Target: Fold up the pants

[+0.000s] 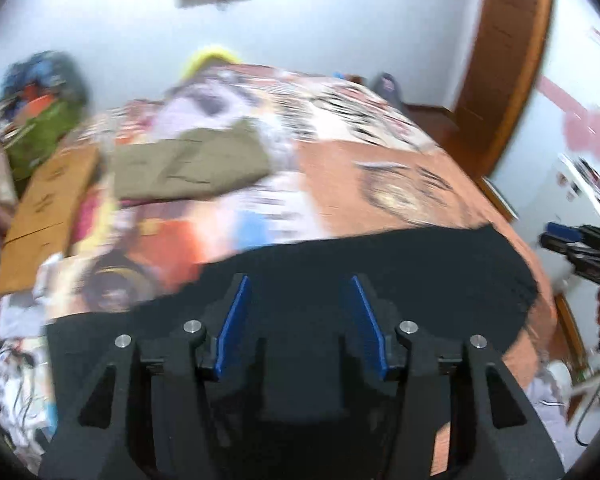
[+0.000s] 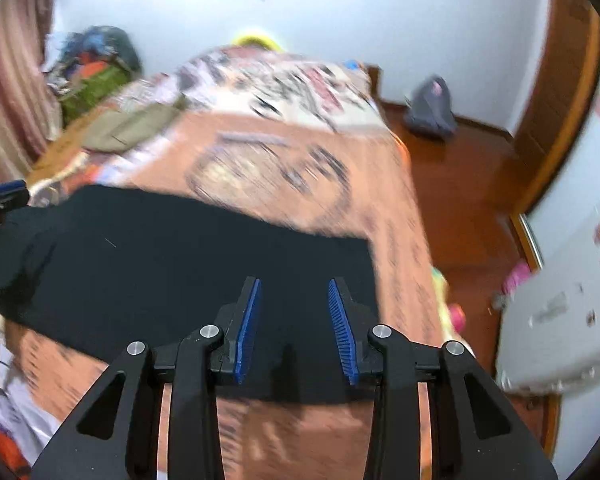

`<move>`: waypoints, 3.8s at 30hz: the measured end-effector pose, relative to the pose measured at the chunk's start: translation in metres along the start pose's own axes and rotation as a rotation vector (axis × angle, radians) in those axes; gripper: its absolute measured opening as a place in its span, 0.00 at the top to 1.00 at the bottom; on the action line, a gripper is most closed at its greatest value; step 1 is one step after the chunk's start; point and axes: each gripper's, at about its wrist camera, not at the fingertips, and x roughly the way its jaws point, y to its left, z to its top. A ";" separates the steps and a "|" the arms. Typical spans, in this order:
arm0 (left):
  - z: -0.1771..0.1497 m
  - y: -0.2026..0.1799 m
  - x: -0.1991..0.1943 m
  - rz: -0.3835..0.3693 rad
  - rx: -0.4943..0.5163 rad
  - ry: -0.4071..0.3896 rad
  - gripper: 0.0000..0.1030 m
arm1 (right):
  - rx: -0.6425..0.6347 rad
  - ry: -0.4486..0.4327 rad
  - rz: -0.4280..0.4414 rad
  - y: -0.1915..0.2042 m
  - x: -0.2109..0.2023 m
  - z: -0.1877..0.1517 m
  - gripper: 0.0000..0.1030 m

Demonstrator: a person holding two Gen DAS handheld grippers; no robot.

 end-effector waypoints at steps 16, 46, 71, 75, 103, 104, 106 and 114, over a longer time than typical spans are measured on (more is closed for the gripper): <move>-0.063 0.254 0.016 0.246 -0.263 0.115 0.40 | -0.277 0.076 0.308 0.210 0.104 0.099 0.60; -0.079 0.262 0.044 -0.007 -0.281 0.103 0.90 | -0.428 0.338 0.427 0.317 0.211 0.097 0.91; -0.071 0.280 0.035 0.203 -0.258 0.120 0.95 | -0.347 0.184 0.269 0.281 0.195 0.133 0.96; -0.066 0.271 0.006 0.172 -0.268 0.071 0.87 | -0.360 0.170 0.311 0.274 0.156 0.119 0.79; -0.104 0.151 -0.049 0.198 -0.164 0.076 0.51 | -0.177 -0.034 0.168 0.135 -0.011 0.000 0.57; -0.094 0.141 -0.051 0.183 -0.154 0.055 0.50 | -0.143 -0.054 0.151 0.121 -0.020 0.002 0.55; -0.076 0.123 -0.052 0.151 -0.132 0.022 0.49 | -0.084 -0.094 0.094 0.090 -0.038 0.002 0.55; 0.000 0.012 -0.041 -0.031 0.027 -0.090 0.37 | 0.103 -0.108 -0.069 0.008 -0.058 -0.032 0.52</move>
